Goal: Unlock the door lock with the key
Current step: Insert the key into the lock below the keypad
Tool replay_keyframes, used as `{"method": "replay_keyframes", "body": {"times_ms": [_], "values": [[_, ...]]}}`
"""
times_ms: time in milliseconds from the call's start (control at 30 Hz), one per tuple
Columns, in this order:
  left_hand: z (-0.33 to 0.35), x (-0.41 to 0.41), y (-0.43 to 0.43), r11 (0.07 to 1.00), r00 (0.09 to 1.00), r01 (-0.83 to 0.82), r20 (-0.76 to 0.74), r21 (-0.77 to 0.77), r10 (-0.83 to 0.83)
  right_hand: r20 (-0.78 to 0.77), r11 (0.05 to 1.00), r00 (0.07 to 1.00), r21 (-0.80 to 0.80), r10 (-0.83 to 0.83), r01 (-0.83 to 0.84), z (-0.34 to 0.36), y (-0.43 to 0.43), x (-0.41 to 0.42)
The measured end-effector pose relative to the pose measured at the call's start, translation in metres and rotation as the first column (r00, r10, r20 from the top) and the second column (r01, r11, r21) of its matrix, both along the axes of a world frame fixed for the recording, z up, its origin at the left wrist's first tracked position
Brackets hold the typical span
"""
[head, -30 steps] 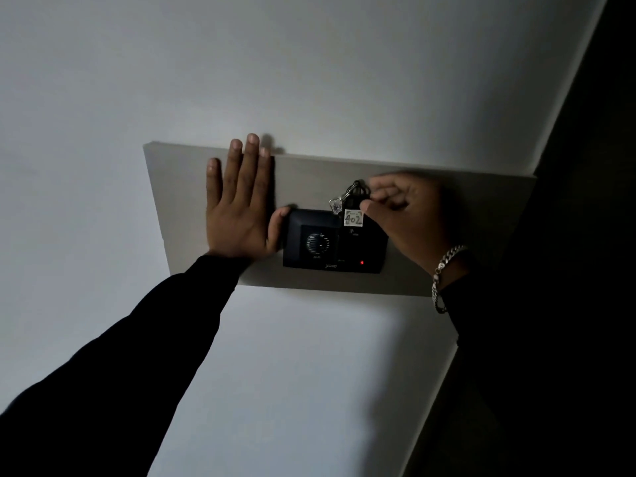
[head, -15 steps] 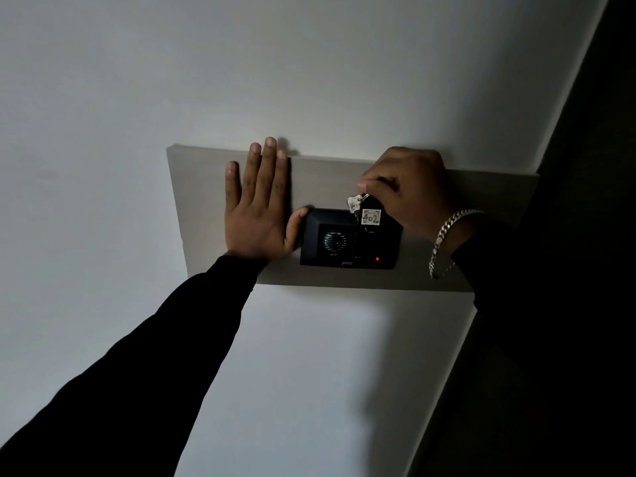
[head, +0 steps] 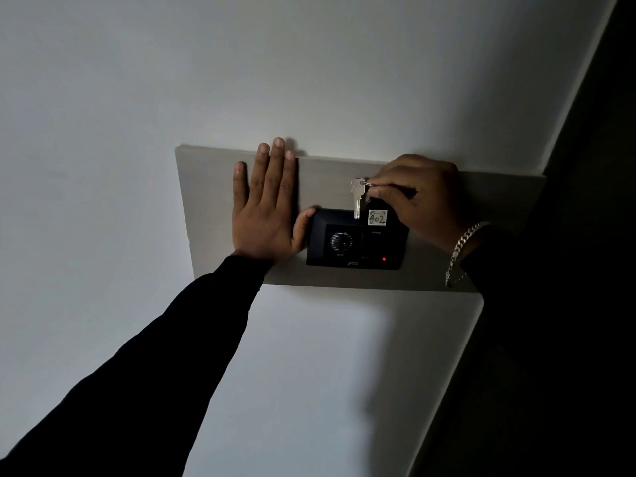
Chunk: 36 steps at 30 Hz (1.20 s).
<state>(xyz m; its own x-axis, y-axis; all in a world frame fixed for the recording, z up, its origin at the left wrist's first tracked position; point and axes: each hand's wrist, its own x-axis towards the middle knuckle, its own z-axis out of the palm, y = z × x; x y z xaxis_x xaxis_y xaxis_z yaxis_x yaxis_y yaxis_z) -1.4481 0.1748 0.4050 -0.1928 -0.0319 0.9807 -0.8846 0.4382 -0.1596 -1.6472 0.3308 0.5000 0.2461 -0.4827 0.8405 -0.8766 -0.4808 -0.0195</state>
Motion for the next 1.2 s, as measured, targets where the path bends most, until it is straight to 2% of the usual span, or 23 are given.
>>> {"method": "replay_keyframes", "body": {"times_ms": [100,533,733,1000,1200], "values": [[0.000,0.000,0.000,1.000,1.000,-0.003,0.001,-0.001,0.003,0.022,0.999,0.999,-0.027,0.026,-0.025,-0.004,0.001,-0.004],[0.000,0.001,0.000,1.000,1.000,-0.004,0.009,0.015,0.004,-0.082,0.993,0.996,-0.115,-0.036,0.026,-0.021,-0.007,-0.008],[-0.002,0.000,-0.003,1.000,1.000,-0.006,0.012,0.010,0.006,-0.080,0.987,0.995,-0.159,-0.053,0.040,-0.031,-0.011,-0.010],[-0.001,0.001,-0.002,0.998,0.999,-0.026,0.042,0.065,0.024,-0.056,0.989,0.997,-0.136,-0.057,0.049,-0.038,-0.010,-0.011],[0.002,0.005,0.009,0.984,0.997,-0.032,0.081,0.173,0.018,-0.006,0.992,0.995,-0.073,-0.104,0.103,-0.045,0.000,-0.006]]}}
